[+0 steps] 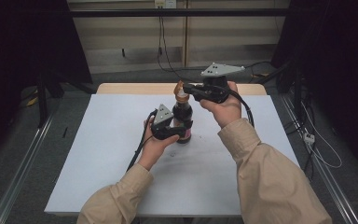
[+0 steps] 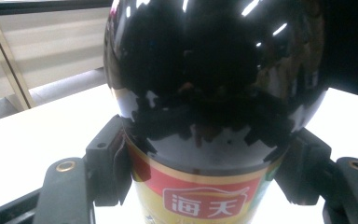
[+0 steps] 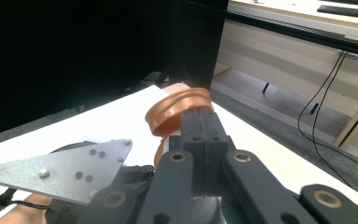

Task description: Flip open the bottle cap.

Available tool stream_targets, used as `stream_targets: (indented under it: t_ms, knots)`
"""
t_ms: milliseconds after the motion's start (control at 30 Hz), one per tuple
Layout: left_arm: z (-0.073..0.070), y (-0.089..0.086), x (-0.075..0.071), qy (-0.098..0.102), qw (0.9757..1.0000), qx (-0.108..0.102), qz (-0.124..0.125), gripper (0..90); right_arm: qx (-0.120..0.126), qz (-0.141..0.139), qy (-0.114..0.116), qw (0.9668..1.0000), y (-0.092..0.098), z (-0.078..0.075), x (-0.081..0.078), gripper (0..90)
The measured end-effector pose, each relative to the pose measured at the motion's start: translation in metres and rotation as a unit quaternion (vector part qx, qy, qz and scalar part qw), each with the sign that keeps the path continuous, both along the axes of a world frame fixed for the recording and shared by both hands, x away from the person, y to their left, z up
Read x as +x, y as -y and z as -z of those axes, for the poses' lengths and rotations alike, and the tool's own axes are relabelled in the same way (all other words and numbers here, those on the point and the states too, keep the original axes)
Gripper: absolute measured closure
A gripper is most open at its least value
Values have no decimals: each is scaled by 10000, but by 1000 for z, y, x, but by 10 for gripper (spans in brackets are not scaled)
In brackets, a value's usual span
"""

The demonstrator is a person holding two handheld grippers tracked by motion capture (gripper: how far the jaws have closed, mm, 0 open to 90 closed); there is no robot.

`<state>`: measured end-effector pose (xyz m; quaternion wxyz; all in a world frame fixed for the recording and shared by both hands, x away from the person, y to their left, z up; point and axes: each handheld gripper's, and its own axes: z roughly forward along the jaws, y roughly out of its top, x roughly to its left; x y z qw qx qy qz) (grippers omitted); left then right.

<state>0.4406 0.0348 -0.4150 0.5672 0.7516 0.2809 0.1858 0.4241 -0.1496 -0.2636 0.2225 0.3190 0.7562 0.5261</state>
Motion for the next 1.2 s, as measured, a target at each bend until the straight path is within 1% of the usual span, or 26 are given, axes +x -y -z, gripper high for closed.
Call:
stream_targets:
  t_ms: [67,100,167,200,233,600,733,833,1033,1067,1100,1167,1200]
  knots:
    - [0,0,0,-2,10000,2,-2,302,14,-2,-9,10000,0,1,1,900]
    - [0,0,1,-14,10000,-11,65,302,26,-11,-10,10000,0,1,1,900]
    - [0,0,1,-15,10000,-10,63,302,27,-21,0,10000,-1,1,1,900]
    - [0,0,0,7,10000,16,14,302,25,-33,0,10000,-2,1,1,900]
    - [0,0,1,-22,10000,-11,67,302,26,-31,-8,10000,-2,2,2,900]
    - [-1,-1,1,-28,9999,27,102,302,41,-30,-19,10000,-7,0,3,900]
    - [0,-1,1,-44,9999,1,94,301,55,-99,26,9999,-9,-2,2,900]
    - [0,0,1,-37,10000,-15,73,301,51,-76,14,10000,-6,-1,2,900]
    - [0,0,1,-42,10000,-48,62,298,69,-60,62,9999,1,-1,-1,900]
    - [0,0,1,-41,10000,-54,62,297,77,-81,73,9999,2,0,-1,900]
    - [0,0,1,-33,10000,-48,2,297,90,-118,70,9999,3,1,-2,900]
    - [0,0,0,-27,10000,-20,-8,296,80,-152,108,9998,5,3,-4,900]
    - [0,-1,0,-28,10000,-14,5,296,114,-185,113,9997,6,4,-5,900]
